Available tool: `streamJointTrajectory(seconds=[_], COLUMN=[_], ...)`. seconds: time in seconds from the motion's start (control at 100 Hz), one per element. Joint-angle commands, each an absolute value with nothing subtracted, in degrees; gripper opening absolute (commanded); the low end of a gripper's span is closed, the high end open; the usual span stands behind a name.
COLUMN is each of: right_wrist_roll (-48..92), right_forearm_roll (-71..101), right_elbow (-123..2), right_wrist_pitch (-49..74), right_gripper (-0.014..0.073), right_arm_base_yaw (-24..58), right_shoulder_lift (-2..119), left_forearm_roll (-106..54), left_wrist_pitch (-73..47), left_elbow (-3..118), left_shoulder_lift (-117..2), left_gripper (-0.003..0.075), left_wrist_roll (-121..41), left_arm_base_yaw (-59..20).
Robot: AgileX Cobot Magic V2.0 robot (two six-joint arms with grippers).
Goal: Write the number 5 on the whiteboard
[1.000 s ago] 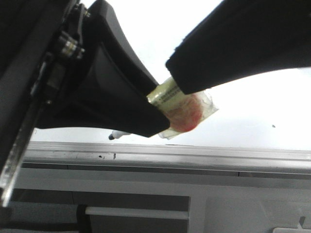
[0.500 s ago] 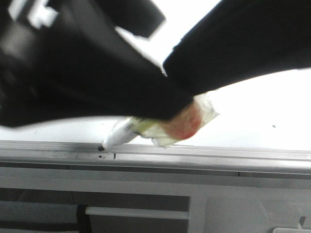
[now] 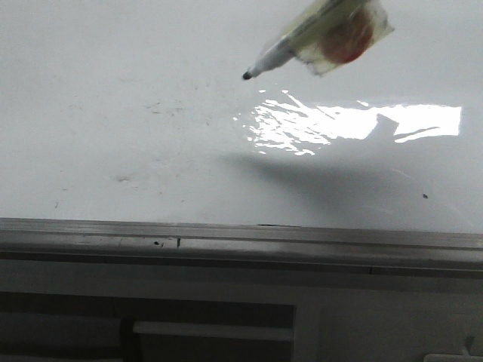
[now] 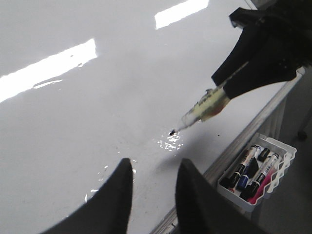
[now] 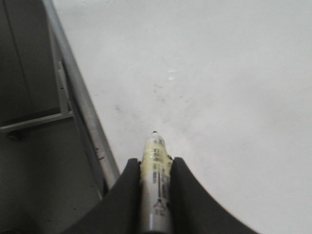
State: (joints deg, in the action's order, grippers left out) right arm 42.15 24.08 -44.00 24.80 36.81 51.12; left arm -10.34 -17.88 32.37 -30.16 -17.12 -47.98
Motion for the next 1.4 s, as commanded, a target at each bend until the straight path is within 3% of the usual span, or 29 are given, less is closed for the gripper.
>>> streamJointTrajectory(seconds=[0.0,0.03,0.07,0.68,1.04,1.39], right_wrist_roll=[42.14,42.14,42.14,42.14,40.11,35.03], right_forearm_roll=[21.50,20.62,19.39,9.83,8.62,7.57], right_elbow=[-47.65,-48.19,-48.89,-52.25,-51.75,-49.11], right_wrist_pitch=[22.87,23.16,23.59,19.15,28.07,28.34], right_gripper=[-0.0050,-0.0050,-0.0050,-0.0049,-0.0041,-0.0041], right_arm_base_yaw=[34.14,33.35,32.77,31.97,32.38,34.64], right_shoulder_lift=[51.03,51.26,51.88,61.33,61.85,61.85], left_forearm_roll=[-11.85,-12.34,-13.16,-15.42,-15.42,-15.42], left_wrist_pitch=[-14.34,-14.34,-14.18,-14.13,-14.24,-14.24], left_elbow=[31.20,30.44,29.45,27.53,27.53,27.53], left_shoulder_lift=[-26.77,-25.86,-24.90,-24.11,-24.11,-24.11], left_gripper=[0.0028,-0.0019,-0.0020,-0.0020,-0.0020,-0.0020], left_wrist_roll=[-15.43,-15.43,-15.43,-15.43,-15.43,-15.43], left_arm_base_yaw=[-45.81,-45.34,-44.77,-44.45,-44.45,-44.45])
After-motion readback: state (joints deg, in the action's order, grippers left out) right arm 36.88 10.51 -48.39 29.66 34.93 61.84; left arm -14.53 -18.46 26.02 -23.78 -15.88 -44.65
